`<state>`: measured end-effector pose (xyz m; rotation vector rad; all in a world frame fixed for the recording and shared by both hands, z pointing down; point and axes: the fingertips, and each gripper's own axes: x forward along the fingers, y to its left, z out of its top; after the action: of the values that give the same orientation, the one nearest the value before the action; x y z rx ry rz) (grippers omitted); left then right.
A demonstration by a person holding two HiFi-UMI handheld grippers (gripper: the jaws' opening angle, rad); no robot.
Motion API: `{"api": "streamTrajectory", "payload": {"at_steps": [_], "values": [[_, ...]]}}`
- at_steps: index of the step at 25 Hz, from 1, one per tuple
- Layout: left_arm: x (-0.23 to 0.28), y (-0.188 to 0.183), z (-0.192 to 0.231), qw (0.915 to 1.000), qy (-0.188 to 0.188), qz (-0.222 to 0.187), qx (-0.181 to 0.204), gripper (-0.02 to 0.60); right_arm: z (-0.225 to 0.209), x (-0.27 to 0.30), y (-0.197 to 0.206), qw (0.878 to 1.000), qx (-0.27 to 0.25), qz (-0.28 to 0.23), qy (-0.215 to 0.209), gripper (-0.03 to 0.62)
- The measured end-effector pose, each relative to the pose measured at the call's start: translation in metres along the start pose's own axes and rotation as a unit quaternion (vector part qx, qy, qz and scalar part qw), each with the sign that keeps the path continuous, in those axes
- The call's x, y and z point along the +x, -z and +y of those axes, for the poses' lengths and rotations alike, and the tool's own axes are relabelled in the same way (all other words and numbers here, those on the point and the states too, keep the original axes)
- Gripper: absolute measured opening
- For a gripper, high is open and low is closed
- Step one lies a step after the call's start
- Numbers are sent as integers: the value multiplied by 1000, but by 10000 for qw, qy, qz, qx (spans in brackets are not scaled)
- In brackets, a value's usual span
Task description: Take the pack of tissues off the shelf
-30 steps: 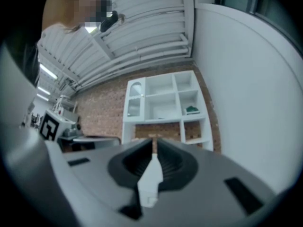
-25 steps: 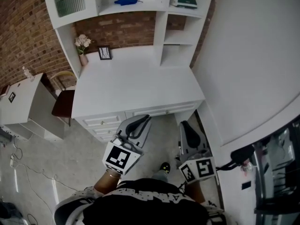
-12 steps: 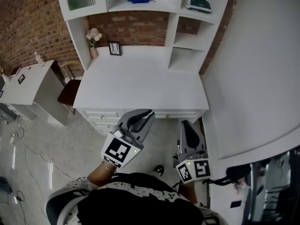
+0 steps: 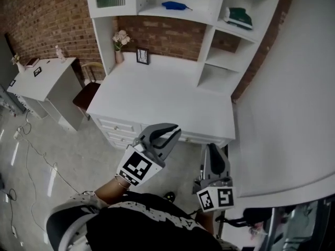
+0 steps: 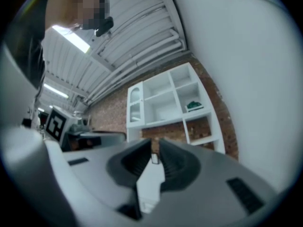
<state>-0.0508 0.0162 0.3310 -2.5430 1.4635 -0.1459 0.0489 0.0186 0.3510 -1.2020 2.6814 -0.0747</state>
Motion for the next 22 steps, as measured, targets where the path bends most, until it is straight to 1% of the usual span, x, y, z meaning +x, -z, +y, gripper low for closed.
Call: {"api": "streamTrajectory", "payload": {"at_steps": [2, 11, 13, 18, 22], "values": [[5, -1, -3, 10000, -39, 29, 49, 49, -6, 0, 1, 10000, 48, -5, -48, 68], [18, -5, -16, 9996, -138, 137, 209, 58, -34, -13, 5, 9998, 200, -29, 3, 75], [20, -7, -20, 9997, -142, 105, 165, 59, -39, -19, 4, 9998, 205, -49, 64, 77], [26, -13, -29, 9998, -106, 5, -145, 69, -48, -31, 0, 9997, 184, -68, 175, 81], [33, -19, -35, 9999, 9, -63, -148, 73, -54, -38, -7, 9995, 135, -136, 266, 87]]}}
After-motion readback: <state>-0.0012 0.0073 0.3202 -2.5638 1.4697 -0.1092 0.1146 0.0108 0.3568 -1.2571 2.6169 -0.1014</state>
